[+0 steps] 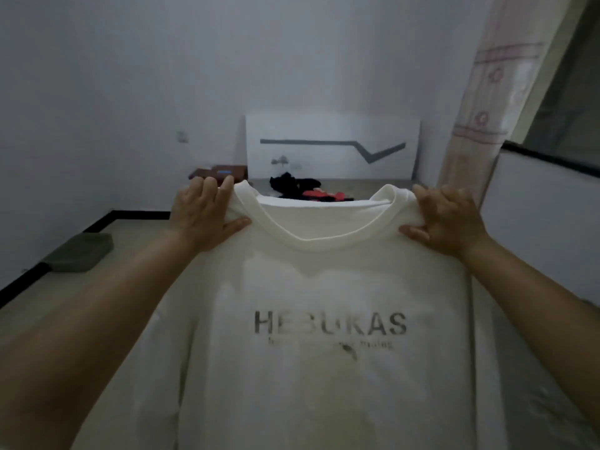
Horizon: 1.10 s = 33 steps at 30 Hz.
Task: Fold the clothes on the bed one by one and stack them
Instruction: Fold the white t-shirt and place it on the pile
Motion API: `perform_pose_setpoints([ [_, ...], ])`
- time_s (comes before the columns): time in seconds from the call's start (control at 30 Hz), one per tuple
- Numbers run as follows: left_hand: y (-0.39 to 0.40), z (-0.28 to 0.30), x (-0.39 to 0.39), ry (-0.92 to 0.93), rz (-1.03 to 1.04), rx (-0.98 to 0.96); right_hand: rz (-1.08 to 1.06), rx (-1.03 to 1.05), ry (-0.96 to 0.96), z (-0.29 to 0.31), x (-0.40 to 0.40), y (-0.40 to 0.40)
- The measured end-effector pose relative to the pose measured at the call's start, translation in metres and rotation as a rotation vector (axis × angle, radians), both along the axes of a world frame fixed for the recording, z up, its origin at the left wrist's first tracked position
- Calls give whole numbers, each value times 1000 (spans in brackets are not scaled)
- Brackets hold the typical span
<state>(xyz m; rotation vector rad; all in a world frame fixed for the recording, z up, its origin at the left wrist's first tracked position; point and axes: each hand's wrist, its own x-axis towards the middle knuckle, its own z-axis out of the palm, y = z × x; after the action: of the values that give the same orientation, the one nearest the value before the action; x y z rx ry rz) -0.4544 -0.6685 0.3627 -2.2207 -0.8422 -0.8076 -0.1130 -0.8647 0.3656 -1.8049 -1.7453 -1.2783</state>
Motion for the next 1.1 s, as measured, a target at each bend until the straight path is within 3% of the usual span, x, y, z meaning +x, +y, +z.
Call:
perform_pose_setpoints([
  [0.17, 52, -102, 75, 128, 75, -392, -98, -277, 133, -111, 66, 60],
  [0.37, 114, -249, 149, 261, 122, -550, -192, -582, 347, -260, 121, 125],
  [0.5, 141, -335, 172, 306, 113, -687, -216, -688, 382, -342, 147, 153],
  [0.73, 241, -359, 220, 386, 5, -559, -158, -503, 342, -368, 207, 229],
  [0.87, 304, -376, 254, 324, 2, -376, -205, -545, 386, -378, 240, 286],
  [1.0, 307, -415, 297, 270, 162, -737, -509, -838, 575, -416, 237, 310],
  [1.1, 251, -460, 320, 219, 40, -865, -631, -885, 693, -444, 217, 279],
])
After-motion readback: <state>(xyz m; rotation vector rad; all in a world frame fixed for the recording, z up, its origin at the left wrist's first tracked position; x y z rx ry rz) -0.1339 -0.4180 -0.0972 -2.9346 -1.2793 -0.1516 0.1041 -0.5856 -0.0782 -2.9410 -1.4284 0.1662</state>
